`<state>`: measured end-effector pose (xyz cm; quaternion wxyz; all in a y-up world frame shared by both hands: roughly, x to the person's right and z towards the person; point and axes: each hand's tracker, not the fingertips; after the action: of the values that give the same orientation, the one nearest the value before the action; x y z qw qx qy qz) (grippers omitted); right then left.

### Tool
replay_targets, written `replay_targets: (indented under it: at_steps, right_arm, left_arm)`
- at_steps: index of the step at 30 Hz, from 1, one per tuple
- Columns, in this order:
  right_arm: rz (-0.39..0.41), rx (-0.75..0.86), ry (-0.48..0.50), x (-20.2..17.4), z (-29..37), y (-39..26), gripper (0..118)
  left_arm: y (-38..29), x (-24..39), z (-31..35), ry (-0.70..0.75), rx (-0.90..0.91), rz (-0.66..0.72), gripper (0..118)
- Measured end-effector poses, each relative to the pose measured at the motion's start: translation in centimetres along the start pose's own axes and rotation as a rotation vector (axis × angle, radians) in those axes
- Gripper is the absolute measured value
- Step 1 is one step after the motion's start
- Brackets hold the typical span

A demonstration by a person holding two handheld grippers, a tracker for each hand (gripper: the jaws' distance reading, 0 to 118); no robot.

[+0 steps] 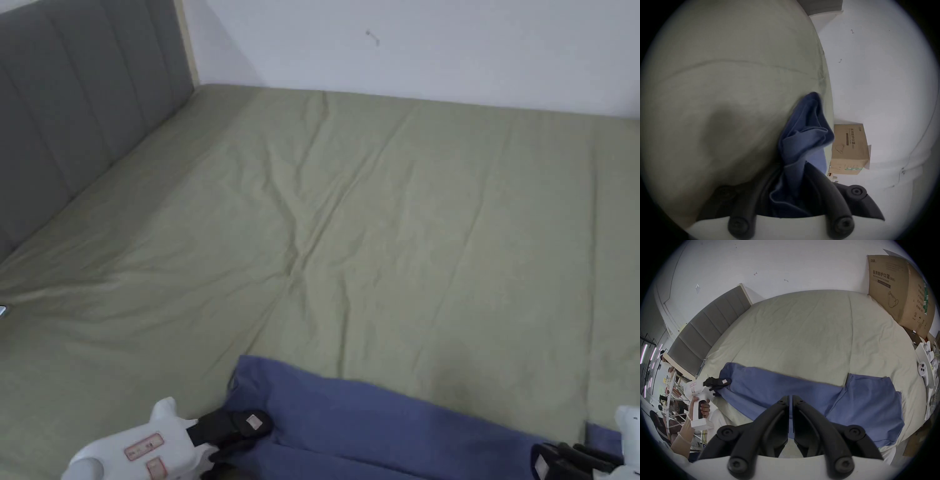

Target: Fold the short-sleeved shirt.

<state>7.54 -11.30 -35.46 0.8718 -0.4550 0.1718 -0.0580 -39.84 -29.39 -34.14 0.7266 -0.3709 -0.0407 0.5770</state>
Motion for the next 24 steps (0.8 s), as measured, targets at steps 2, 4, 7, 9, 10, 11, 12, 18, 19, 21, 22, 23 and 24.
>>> replay_targets:
  at_steps: [2, 4, 7, 9, 10, 11, 12, 18, 19, 21, 22, 23, 24]
  right_arm:
    - [0.003, -0.002, -0.011, 0.2, 0.2, 0.0, 5]
    - [0.003, -0.003, -0.015, 0.7, 0.2, 0.0, 5]
    - [-0.030, -0.004, -0.022, 1.6, 0.0, 0.1, 5]
    - [-0.055, -0.001, -0.012, 2.0, 0.2, 0.0, 5]
    - [-0.059, -0.001, -0.007, 2.3, 0.4, -0.1, 5]
    - [-0.061, 0.003, -0.006, 2.5, 0.7, -0.3, 5]
    - [-0.060, 0.006, -0.009, 2.7, 0.9, -0.5, 5]
    - [-0.090, 0.035, -0.037, 5.0, 2.6, -1.7, 5]
    - [-0.105, 0.041, -0.040, 5.5, 2.9, -1.9, 5]
    - [-0.142, 0.050, -0.051, 6.8, 3.6, -2.5, 5]
    - [-0.156, 0.054, -0.059, 7.5, 3.9, -2.8, 5]
    - [-0.174, 0.058, -0.072, 8.3, 4.3, -3.1, 5]
    - [-0.195, 0.063, -0.088, 9.0, 4.7, -3.4, 5]
  left_arm:
    - [0.3, 1.5, 1.1, 0.020, -0.010, -0.039, 9]
    - [0.8, 2.5, 1.5, 0.091, -0.028, -0.149, 9]
    - [0.5, 4.8, 2.6, 0.136, -0.019, -0.218, 9]
    - [-0.6, 7.5, 3.2, 0.197, 0.012, -0.328, 9]
    - [-1.0, 8.9, 3.3, 0.221, 0.024, -0.387, 9]
    - [-1.7, 10.8, 3.4, 0.257, 0.045, -0.476, 9]
    - [-2.5, 12.7, 3.4, 0.281, 0.065, -0.557, 9]
    - [-10.2, 22.9, 1.5, 0.213, 0.044, -0.910, 9]
    - [-11.6, 23.9, 0.6, 0.196, 0.015, -0.946, 9]
    - [-14.8, 25.5, -1.8, 0.142, -0.088, -1.003, 9]
    - [-16.2, 25.7, -3.1, 0.115, -0.119, -1.020, 9]
    - [-17.5, 25.8, -4.8, 0.092, -0.176, -1.038, 9]
    - [-18.8, 25.7, -6.6, 0.106, -0.226, -1.026, 9]
